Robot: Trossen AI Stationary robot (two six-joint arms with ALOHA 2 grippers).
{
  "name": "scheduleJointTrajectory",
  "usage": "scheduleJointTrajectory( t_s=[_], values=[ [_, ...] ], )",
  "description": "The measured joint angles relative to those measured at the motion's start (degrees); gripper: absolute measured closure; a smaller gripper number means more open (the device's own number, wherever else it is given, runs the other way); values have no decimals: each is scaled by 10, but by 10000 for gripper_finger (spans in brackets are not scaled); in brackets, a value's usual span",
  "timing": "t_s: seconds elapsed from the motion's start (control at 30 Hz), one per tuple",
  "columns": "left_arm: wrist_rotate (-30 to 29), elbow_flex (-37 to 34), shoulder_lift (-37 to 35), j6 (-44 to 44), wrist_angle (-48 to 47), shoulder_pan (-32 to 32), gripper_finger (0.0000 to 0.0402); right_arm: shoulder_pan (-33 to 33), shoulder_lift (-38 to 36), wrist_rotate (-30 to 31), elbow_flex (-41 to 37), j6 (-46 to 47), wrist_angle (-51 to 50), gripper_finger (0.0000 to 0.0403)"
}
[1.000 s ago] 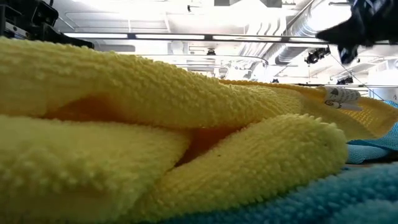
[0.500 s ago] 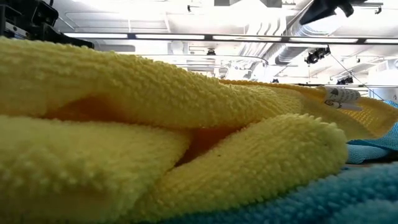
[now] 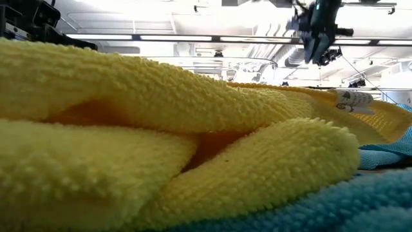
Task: Sort microfiber towel by color & place in baskets
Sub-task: Put the blue towel into the top transparent bin
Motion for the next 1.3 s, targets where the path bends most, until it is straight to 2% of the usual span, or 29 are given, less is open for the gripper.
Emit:
scheduleJointTrajectory(
  t_s=[0.1,0.27,0.43,0.67,0.87,1.07,1.3],
  values=[
    [0,0,0,0,0,0,401,-29,9,-25,-31,31,2,245],
    [0,0,0,0,0,0,401,-50,9,-27,-105,117,20,180],
    [0,0,0,0,0,0,401,-57,10,-39,-182,130,105,150],
    [0,0,0,0,0,0,401,-79,9,-42,-265,115,249,148],
    [0,0,0,0,0,0,401,-101,10,-30,-301,157,293,148],
    [0,0,0,0,0,0,401,-123,10,-57,-335,159,352,150],
    [0,0,0,0,0,0,401,-136,10,-71,-368,183,389,194]
  ],
)
